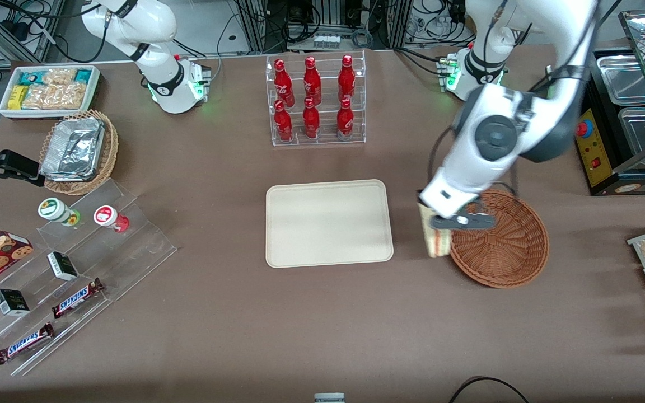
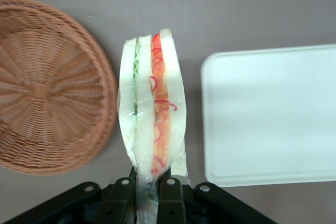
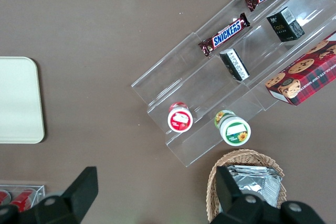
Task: Place sandwich from basket to tray
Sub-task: 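Lift the sandwich and carry it over the beige tray, then lower the sandwich onto the tray and open the left gripper, then raise the left gripper off the sandwich and withdraw it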
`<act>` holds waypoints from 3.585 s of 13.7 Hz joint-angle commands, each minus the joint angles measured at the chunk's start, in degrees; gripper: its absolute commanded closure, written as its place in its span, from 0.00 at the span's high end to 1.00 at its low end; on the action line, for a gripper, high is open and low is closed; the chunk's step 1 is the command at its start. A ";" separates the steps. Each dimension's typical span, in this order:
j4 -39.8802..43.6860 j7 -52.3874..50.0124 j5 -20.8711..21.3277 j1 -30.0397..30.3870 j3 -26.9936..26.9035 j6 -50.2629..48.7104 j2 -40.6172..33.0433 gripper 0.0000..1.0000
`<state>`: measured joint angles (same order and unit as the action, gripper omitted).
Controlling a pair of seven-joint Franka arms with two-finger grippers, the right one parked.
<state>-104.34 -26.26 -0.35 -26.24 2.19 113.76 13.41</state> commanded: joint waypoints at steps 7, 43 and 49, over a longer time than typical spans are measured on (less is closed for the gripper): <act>16.09 -11.53 -2.82 -15.14 -0.79 0.06 16.02 0.00; 16.10 -3.20 -2.38 1.62 -2.02 -22.69 -5.40 1.00; 16.19 3.82 -0.45 6.20 -3.24 -26.38 -8.57 1.00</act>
<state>-86.93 -25.55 -1.98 -20.82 -0.59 89.19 7.26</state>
